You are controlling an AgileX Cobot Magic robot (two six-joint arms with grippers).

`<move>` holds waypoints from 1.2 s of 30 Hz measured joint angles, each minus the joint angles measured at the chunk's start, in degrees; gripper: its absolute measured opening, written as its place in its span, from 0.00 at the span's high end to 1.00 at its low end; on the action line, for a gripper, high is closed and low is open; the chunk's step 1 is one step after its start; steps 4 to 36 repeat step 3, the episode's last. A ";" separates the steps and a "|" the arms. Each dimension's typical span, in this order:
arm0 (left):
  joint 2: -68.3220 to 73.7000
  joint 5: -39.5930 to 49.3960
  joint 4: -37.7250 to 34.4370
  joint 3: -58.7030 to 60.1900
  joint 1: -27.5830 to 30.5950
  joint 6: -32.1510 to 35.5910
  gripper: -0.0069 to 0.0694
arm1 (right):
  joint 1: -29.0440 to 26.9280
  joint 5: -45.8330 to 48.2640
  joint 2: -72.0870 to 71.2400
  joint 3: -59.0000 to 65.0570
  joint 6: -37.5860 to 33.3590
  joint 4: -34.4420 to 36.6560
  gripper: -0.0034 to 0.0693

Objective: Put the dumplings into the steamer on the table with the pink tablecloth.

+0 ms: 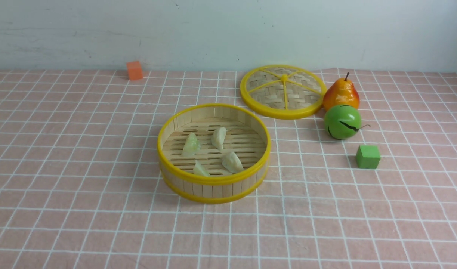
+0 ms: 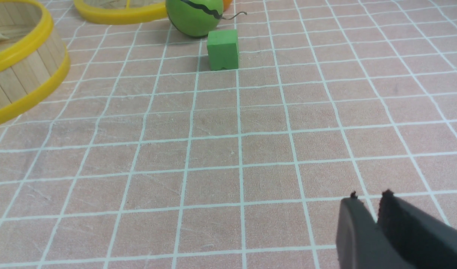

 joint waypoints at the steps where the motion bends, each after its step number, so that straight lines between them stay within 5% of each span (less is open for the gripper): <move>1: 0.00 0.00 0.00 0.00 0.00 0.00 0.92 | 0.00 0.00 0.00 0.00 0.00 0.00 0.82; 36: 0.00 0.00 0.00 0.00 0.00 0.00 0.92 | 0.00 0.00 0.00 0.00 0.00 0.00 0.82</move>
